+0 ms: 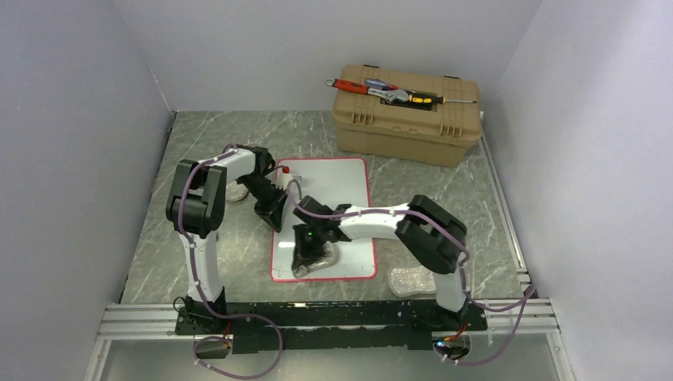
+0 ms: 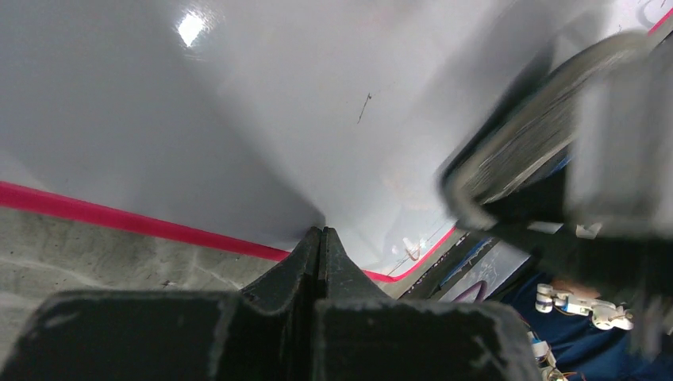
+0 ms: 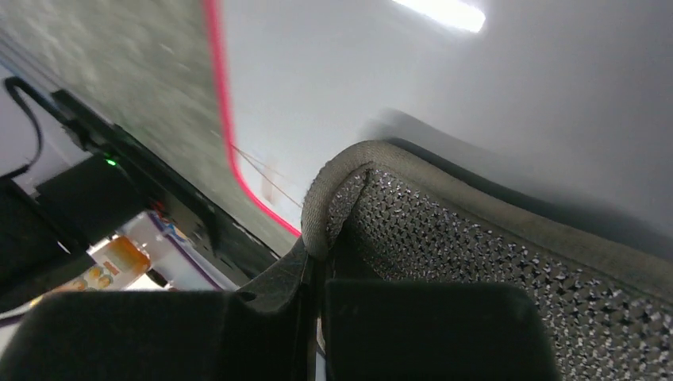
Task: Erase the whiteboard
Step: Erase the whiteboard at the center of the board.
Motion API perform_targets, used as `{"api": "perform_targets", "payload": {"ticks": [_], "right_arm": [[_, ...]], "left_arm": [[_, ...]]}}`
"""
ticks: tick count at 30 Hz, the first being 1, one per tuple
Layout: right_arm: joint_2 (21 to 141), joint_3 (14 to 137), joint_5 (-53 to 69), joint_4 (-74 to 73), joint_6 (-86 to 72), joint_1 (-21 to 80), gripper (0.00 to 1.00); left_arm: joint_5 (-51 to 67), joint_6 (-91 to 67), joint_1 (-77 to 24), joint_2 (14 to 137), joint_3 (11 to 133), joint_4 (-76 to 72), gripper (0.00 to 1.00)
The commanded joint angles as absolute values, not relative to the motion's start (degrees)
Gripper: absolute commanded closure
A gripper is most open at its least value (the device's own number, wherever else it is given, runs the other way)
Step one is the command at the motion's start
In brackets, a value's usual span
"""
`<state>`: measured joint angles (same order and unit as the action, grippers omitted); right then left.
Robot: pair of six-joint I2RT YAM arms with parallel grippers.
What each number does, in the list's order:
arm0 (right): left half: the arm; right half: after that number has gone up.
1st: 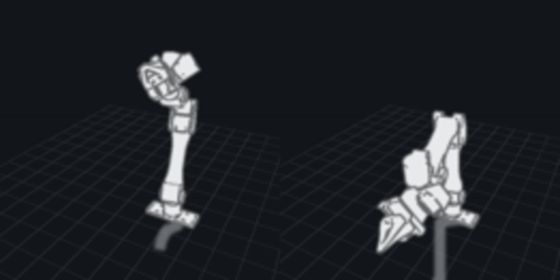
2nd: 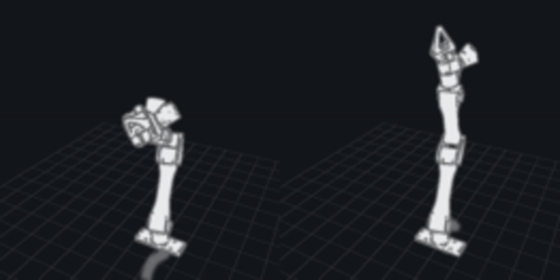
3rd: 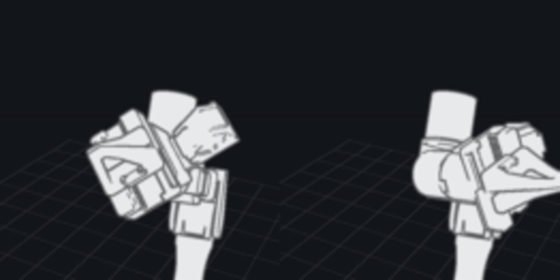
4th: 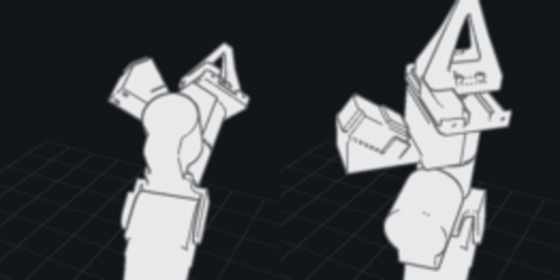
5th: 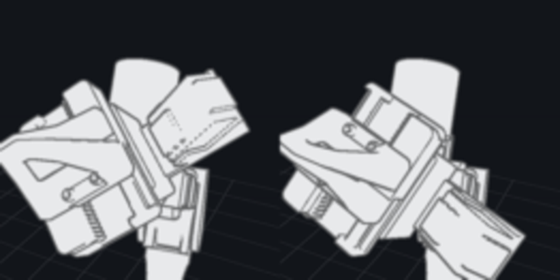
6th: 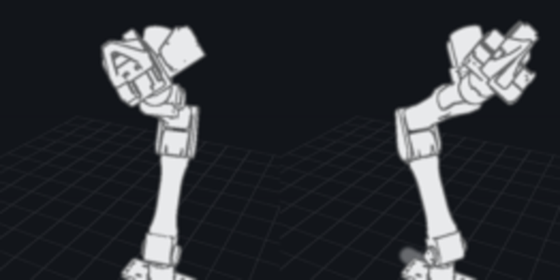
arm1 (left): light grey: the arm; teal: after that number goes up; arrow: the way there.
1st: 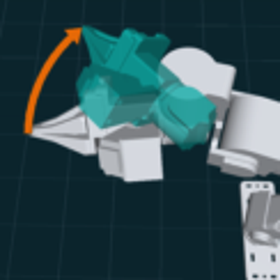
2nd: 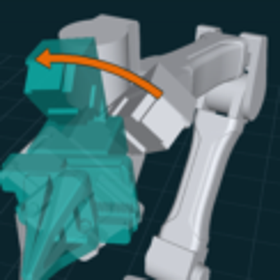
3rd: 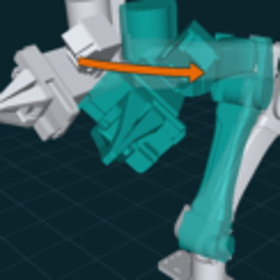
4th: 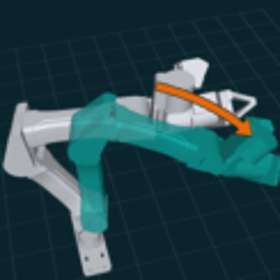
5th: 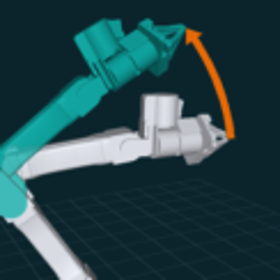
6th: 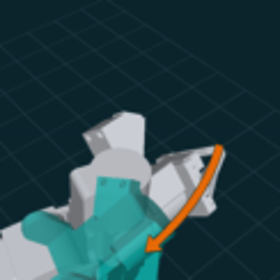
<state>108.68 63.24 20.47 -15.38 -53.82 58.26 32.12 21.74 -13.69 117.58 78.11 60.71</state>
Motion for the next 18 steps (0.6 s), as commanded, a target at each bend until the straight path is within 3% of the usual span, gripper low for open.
{"api": "perform_targets", "payload": {"ticks": [1,3,11,14,18], "right_arm": [[116.85,71.08,16.85,-12.71,-50.97,60.26,1.00],[115.91,68.78,17.24,-11.31,-51.80,60.05,1.00],[95.55,38.58,9.44,-5.27,-53.69,56.95,1.00],[95.88,37.76,8.77,-3.36,-54.82,59.02,1.00],[103.99,47.99,7.57,-5.04,-53.80,63.43,1.00]], "left_arm": [[26.55,23.39,-13.89,118.92,77.55,56.58,0.97],[26.49,23.47,-13.89,118.95,77.93,56.83,0.97],[25.80,23.47,-13.80,118.84,77.40,56.49,0.97],[25.50,23.29,-13.80,118.63,77.19,55.95,0.97],[24.98,23.14,-13.85,118.69,77.09,55.90,0.97]]}}
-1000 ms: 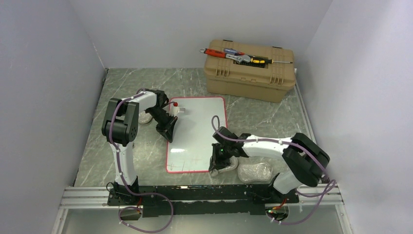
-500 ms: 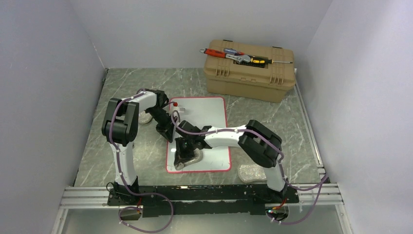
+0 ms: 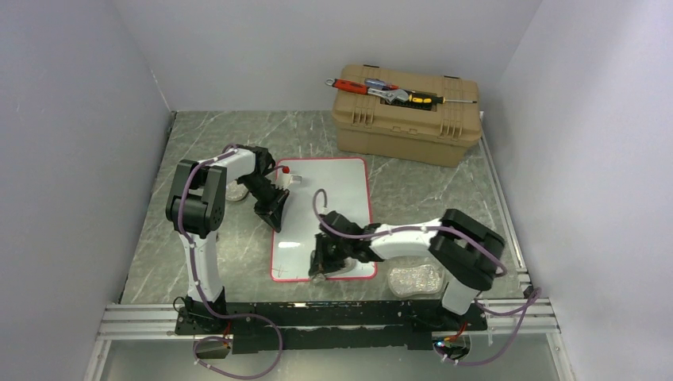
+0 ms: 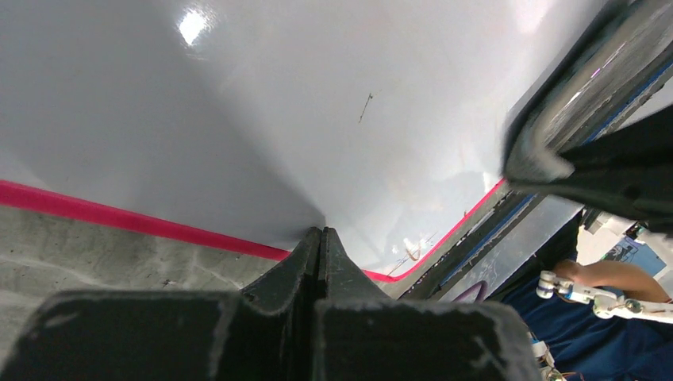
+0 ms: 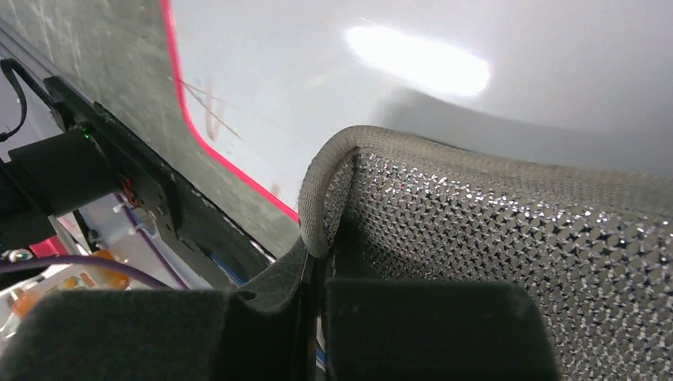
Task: Erase the whiteboard
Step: Erase the whiteboard at the center of the board.
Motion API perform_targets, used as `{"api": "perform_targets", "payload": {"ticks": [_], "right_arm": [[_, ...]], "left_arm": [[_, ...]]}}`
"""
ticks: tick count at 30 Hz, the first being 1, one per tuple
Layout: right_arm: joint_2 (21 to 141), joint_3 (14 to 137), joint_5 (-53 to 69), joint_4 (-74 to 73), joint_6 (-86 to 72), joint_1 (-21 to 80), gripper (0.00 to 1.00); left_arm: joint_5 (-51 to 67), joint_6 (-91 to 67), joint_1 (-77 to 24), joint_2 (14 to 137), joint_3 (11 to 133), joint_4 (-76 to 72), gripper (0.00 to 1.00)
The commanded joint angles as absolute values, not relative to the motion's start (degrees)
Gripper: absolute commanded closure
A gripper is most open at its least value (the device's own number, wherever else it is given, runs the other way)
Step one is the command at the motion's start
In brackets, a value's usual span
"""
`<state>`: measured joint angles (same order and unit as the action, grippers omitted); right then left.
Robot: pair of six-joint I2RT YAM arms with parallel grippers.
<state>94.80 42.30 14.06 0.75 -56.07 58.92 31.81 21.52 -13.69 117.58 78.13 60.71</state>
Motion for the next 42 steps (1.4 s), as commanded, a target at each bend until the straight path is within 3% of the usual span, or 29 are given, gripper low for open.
{"api": "perform_targets", "payload": {"ticks": [1,7,13,16,26,29,32,38,42], "right_arm": [[106.10,51.16,7.35,-5.54,-53.59,64.40,1.00],[113.46,62.46,4.94,-10.70,-51.89,68.00,1.00],[98.07,41.51,0.27,-6.56,-57.43,65.75,1.00],[95.49,37.18,0.18,-5.19,-58.74,65.04,1.00],[115.76,68.12,1.93,-11.28,-51.83,71.86,1.00],[118.53,72.56,2.03,-12.64,-50.85,72.33,1.00],[116.38,67.43,0.79,-10.77,-53.01,71.07,1.00],[102.90,45.15,-1.47,-1.20,-59.75,64.75,1.00],[107.44,50.54,-0.32,-2.91,-57.71,65.70,1.00]], "left_arm": [[24.83,23.20,-13.83,118.75,77.04,55.96,0.97],[23.39,23.44,-13.80,118.60,77.27,56.58,0.96],[22.99,23.54,-13.80,117.97,77.41,56.53,0.97],[23.06,23.45,-13.80,117.89,77.27,56.33,0.97],[23.34,23.47,-13.80,118.52,77.25,56.25,0.97],[23.45,23.46,-13.80,118.61,77.23,56.21,0.97],[23.45,23.62,-13.80,118.42,77.11,56.42,0.96],[23.26,23.89,-13.80,117.53,76.70,56.43,0.97],[23.17,23.82,-13.80,117.46,76.75,56.39,0.96]]}}
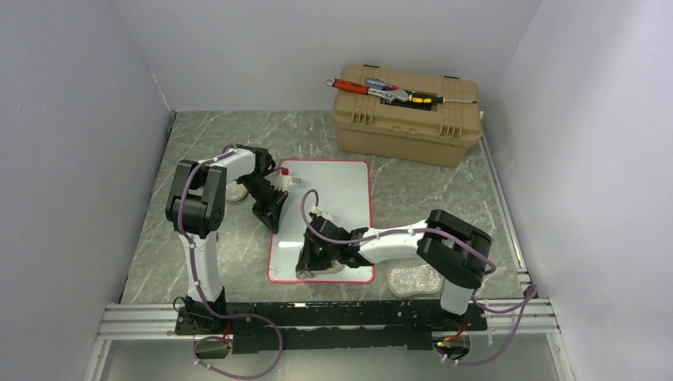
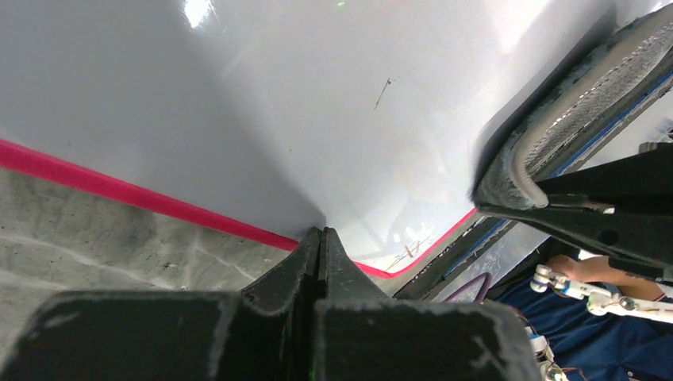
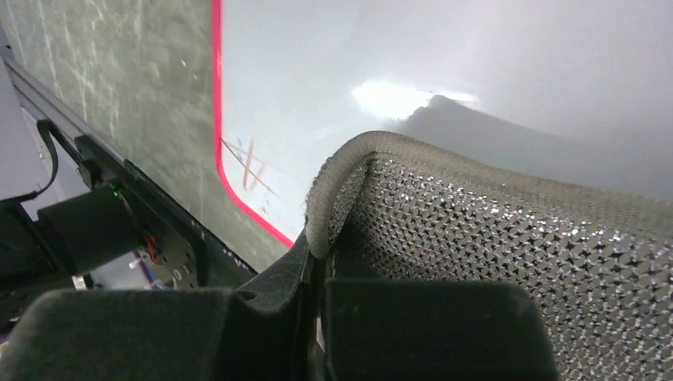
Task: Erase the whiteboard
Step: Erase the whiteboard at the center of the board.
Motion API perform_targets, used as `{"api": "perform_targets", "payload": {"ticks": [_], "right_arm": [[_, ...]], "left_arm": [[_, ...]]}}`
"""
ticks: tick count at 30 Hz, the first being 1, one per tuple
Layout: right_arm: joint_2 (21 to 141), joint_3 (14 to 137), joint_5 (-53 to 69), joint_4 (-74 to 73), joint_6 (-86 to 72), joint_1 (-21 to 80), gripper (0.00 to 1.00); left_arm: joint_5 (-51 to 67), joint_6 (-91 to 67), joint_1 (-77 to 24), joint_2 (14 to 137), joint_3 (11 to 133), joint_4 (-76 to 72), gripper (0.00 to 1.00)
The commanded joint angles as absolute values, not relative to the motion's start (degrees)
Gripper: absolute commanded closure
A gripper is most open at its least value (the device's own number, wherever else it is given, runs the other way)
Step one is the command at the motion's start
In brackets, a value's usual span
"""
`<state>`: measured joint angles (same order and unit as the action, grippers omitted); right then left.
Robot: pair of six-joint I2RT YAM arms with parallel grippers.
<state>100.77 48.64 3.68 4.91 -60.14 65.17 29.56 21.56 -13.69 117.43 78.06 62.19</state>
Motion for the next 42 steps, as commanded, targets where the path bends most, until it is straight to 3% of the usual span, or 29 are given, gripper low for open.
{"api": "perform_targets", "payload": {"ticks": [1,5,7,14,17,24,27,35,42], "right_arm": [[109.94,53.73,-0.27,-4.04,-56.81,67.13,1.00],[118.86,68.79,1.72,-8.51,-53.75,70.35,1.00],[120.42,70.69,1.94,-9.36,-53.36,70.83,1.00],[106.90,48.64,-1.23,-2.84,-58.11,65.47,1.00],[104.80,45.39,-1.81,-2.69,-57.50,64.08,1.00],[115.76,67.16,-1.81,-11.95,-52.58,71.45,1.00],[117.53,69.42,-0.29,-12.44,-51.31,71.83,1.00],[108.37,50.22,-3.55,-5.06,-55.57,64.76,1.00],[119.71,70.59,-0.38,-11.32,-49.86,69.93,1.00]], "left_arm": [[23.06,23.82,-13.80,117.43,76.63,56.26,0.96],[22.96,23.81,-13.80,117.49,76.66,56.42,0.96],[22.96,23.90,-13.80,117.42,76.61,56.31,0.97],[22.92,24.34,-13.80,117.03,76.41,56.43,0.97],[22.90,24.43,-13.80,116.91,76.37,56.43,0.96],[22.92,24.10,-13.80,116.92,76.58,56.46,0.97],[22.72,24.08,-13.80,117.06,76.57,56.49,0.97],[22.84,24.25,-13.80,116.65,76.13,56.48,0.97],[22.43,23.98,-13.80,116.74,76.44,56.77,0.96]]}}
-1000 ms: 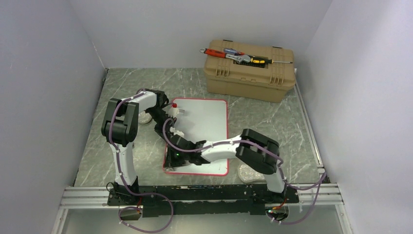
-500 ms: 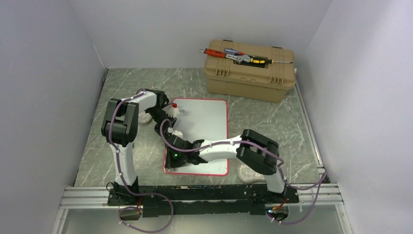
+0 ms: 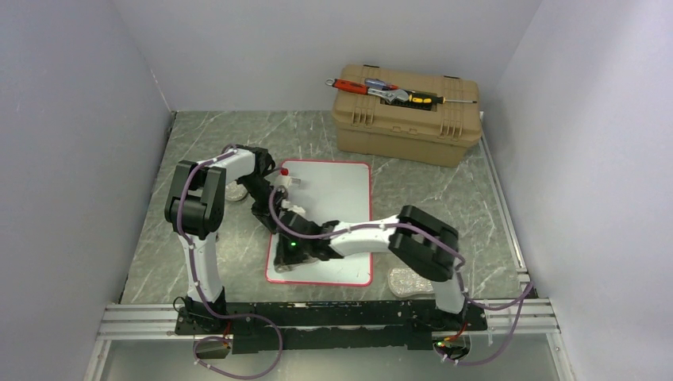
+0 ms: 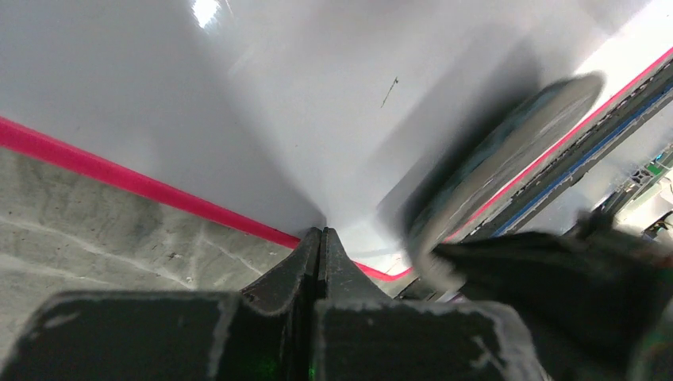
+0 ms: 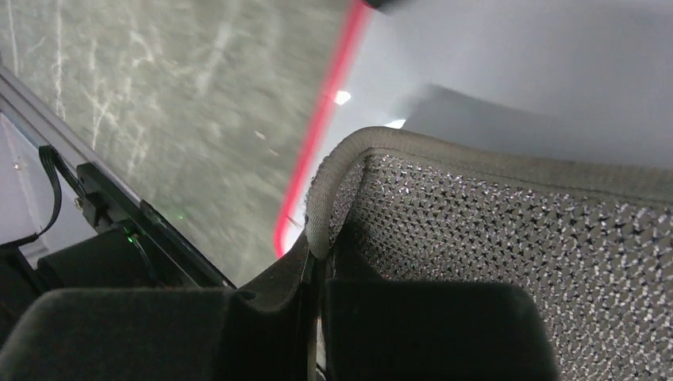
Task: Erase the whiteboard
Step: Erase the whiteboard at the center of the board.
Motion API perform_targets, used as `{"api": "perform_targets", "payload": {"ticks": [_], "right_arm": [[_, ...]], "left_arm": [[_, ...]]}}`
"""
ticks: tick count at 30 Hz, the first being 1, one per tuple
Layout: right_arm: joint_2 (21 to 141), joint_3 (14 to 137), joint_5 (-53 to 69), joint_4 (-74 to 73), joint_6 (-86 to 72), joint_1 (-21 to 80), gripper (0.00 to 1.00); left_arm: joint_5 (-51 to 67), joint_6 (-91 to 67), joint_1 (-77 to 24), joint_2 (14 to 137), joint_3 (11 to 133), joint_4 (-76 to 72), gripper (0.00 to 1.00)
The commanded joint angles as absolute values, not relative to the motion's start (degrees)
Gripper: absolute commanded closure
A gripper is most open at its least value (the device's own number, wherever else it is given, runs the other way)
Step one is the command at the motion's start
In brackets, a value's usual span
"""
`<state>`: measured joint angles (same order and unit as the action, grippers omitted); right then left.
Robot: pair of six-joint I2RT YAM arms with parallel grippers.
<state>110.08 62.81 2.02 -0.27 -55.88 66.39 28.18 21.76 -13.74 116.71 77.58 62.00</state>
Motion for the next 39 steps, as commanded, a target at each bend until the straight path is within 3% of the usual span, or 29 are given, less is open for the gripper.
{"api": "perform_targets", "payload": {"ticks": [1,5,12,24,27,33,35,39], "right_arm": [[120.73,72.65,-0.29,-11.91,-49.07,70.61,1.00],[118.80,69.28,2.09,-10.85,-48.15,71.08,1.00],[107.21,47.38,0.64,-4.26,-51.98,64.79,1.00],[119.73,71.41,5.06,-10.29,-47.68,70.55,1.00],[117.73,66.48,5.61,-10.58,-47.40,70.80,1.00],[103.93,39.22,5.82,2.47,-55.74,62.89,1.00],[104.19,39.56,4.71,1.63,-55.36,62.37,1.00],[110.30,52.80,3.21,-3.24,-52.99,64.47,1.00]], "left_arm": [[22.51,23.85,-13.80,116.77,76.53,56.73,0.96],[22.42,23.98,-13.79,116.37,76.35,56.60,0.97],[22.18,24.34,-13.80,116.17,75.91,56.68,0.97],[22.09,24.12,-13.80,116.54,76.11,56.69,0.96],[22.21,24.07,-13.80,116.52,76.40,56.69,0.96],[22.25,24.11,-13.63,116.50,76.33,57.00,0.96],[22.48,24.21,-13.54,116.13,75.98,56.68,0.97],[22.54,24.34,-13.53,116.79,75.90,56.70,0.96]]}}
